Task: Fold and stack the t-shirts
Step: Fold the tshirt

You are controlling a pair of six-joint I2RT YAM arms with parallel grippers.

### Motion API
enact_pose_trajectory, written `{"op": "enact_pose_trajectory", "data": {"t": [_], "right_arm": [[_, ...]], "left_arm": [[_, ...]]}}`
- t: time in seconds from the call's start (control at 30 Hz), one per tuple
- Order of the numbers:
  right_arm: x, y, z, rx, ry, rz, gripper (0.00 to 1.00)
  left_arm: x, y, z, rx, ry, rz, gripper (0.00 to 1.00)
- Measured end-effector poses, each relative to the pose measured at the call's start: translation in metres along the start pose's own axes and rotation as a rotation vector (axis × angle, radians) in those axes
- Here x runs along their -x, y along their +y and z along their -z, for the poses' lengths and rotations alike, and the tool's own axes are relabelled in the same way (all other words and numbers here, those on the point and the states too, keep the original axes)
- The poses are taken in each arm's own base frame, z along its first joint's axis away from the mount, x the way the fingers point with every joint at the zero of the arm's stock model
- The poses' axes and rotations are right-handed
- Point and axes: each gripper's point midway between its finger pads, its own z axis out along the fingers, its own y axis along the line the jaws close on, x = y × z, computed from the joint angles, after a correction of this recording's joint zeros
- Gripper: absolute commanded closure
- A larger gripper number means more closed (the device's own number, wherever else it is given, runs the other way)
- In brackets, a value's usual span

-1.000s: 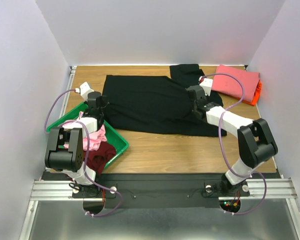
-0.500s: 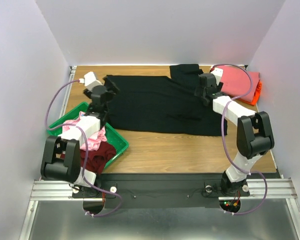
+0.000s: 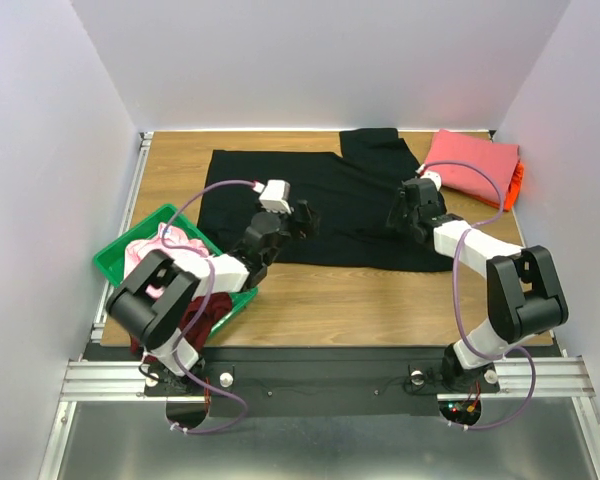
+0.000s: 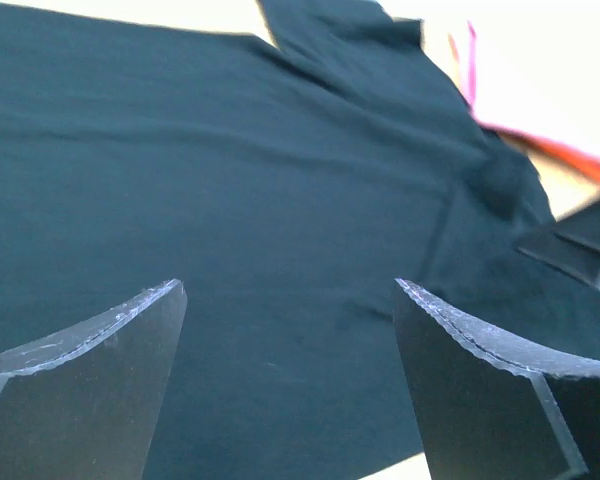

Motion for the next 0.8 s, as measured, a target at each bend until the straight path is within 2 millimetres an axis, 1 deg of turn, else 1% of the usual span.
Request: {"op": "enact_pose_trajectory", "data": {"t": [0.1,0.13,0.27,0.33,0.47,0.57,0.63,0.77,0.8], "right_arm": [[-0.011,0.003,0.000,0.025,0.034,-0.005,0.43],[-0.013,0.005,0.001,0.037,0.041,-0.008,0.43],[-0.019,0.006,0.001,0.050,0.056,-0.016,0.43],[-0.025,0.004,0.001,0.048,0.069,-0.015,0.43],[-0.039,-0.003,0.001,0.036,0.098,-0.010,0.43],[-0.048,-0.007,0.001,0.027,0.116,-0.007,0.43],[-0.048,-0.007,0.001,0.026,0.117,-0.007,0.44],[-0.048,-0.006,0.001,0.029,0.115,-0.010,0.52],[-0.048,-0.006,0.001,0.032,0.117,-0.011,0.57]], "left_arm": [[-0.026,-0.017,-0.005,-0.073,0.042,-0.010,0.04],[-0.039,-0.024,-0.006,-0.104,0.068,-0.014,0.04],[-0.068,-0.043,-0.008,-0.174,0.123,-0.023,0.04],[-0.075,-0.051,-0.008,-0.197,0.134,-0.026,0.04],[-0.080,-0.066,-0.011,-0.236,0.132,-0.023,0.04],[-0.083,-0.069,-0.013,-0.245,0.132,-0.019,0.04],[-0.090,-0.067,-0.015,-0.241,0.141,-0.019,0.04],[-0.110,-0.059,-0.017,-0.222,0.181,-0.022,0.04],[-0.117,-0.056,-0.017,-0.216,0.195,-0.022,0.04]]}}
